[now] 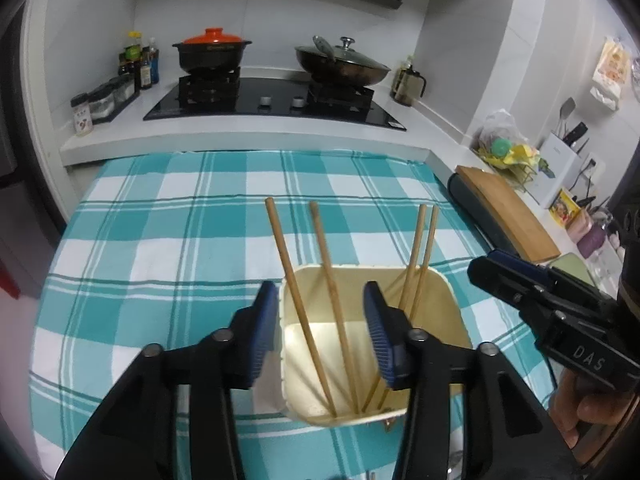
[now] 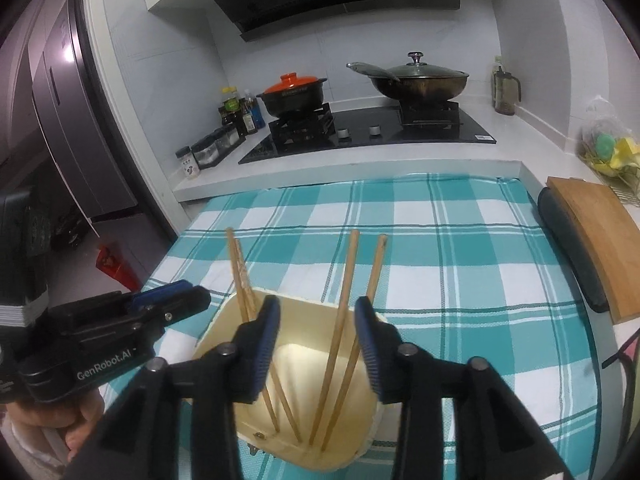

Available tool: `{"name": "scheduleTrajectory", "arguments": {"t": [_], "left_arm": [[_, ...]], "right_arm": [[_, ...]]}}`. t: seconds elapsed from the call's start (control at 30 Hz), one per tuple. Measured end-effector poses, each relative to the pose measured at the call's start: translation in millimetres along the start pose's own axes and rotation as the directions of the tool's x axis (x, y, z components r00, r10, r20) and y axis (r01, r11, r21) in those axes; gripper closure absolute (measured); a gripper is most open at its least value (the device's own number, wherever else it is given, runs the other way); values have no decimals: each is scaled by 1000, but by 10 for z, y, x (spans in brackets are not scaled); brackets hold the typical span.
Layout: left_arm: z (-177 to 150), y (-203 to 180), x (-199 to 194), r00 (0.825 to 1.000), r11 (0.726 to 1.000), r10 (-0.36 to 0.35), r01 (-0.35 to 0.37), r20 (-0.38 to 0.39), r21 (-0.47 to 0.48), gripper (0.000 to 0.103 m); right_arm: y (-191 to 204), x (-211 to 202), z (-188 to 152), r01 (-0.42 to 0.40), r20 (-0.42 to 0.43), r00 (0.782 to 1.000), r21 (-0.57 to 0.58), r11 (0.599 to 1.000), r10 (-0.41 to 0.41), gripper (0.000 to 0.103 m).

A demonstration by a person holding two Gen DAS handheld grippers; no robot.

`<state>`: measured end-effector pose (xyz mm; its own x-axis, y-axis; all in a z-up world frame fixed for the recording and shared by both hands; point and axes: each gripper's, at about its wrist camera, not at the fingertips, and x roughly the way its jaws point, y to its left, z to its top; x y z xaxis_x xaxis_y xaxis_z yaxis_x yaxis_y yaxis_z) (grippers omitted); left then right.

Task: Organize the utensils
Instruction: 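Withdraw both grippers from the box back over the table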

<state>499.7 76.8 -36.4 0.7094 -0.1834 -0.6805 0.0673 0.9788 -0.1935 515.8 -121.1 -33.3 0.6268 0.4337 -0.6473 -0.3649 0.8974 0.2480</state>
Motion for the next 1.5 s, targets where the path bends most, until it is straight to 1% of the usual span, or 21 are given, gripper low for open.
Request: {"name": "scheduleTrajectory", "arguments": {"t": [0.03, 0.1, 0.13, 0.23, 0.33, 0.43, 0.57, 0.63, 0.7, 0.77, 0.87, 0.97, 1.1, 1.27, 1.5], "left_arm": [[-58, 13, -95, 1000, 1000, 0, 0, 5, 5, 43], [-218, 47, -289, 1000, 1000, -3, 3, -3, 23, 39], [-345, 71, -410, 1000, 999, -1, 1, -10, 36, 34], [-790, 138, -711, 999, 996, 32, -29, -42, 79, 28], [-1324, 214, -944, 994, 994, 67, -59, -89, 97, 28], [-1833, 223, -1139, 990, 995, 81, -73, -116, 72, 28], [-2338, 74, -1323, 991, 995, 92, -89, -95, 35, 26], [-2502, -34, -1377, 994, 997, 77, -75, -84, 21, 25], [-2591, -142, -1402, 996, 998, 57, -56, -74, 17, 25], [-2638, -233, -1408, 997, 999, 47, -45, -66, 30, 25], [-2678, -342, -1410, 996, 997, 50, -46, -69, 55, 25], [-2723, -391, -1425, 996, 998, 35, -31, -79, 50, 25], [-2766, -443, -1461, 996, 999, 23, -19, -81, 50, 24], [-2810, -484, -1504, 997, 998, 32, -28, -76, 57, 24], [-2834, -495, -1527, 997, 998, 28, -24, -75, 51, 24]], "right_arm": [[-11, -54, -10, 2, 8, 1000, 0, 1000, -2, 60], [-28, -224, -101, 3, 11, 1000, -4, 1000, -3, 60], [-40, -309, -157, 6, 11, 1000, -7, 1000, -6, 60], [-54, -613, -426, 21, 8, 1000, -35, 999, -21, 60], [-79, -958, -863, 61, 5, 998, -75, 995, -60, 59], [-109, -1235, -1412, 119, -26, 992, -80, 990, -121, 59], [-105, -1514, -2095, 190, -58, 979, -53, 980, -193, 59], [-89, -1635, -2427, 214, -76, 974, -4, 977, -214, 59], [-72, -1724, -2660, 218, -89, 973, 47, 975, -213, 59], [-35, -1793, -2815, 238, -88, 969, 75, 968, -231, 59], [45, -1839, -2911, 270, -86, 960, 48, 962, -266, 59], [114, -1897, -2946, 319, -71, 945, 4, 948, -318, 59], [176, -1959, -2946, 356, -55, 932, -40, 934, -358, 59], [182, -2027, -2937, 366, -40, 929, -45, 930, -367, 59], [178, -2052, -2980, 371, -44, 927, -40, 928, -373, 59]]}}
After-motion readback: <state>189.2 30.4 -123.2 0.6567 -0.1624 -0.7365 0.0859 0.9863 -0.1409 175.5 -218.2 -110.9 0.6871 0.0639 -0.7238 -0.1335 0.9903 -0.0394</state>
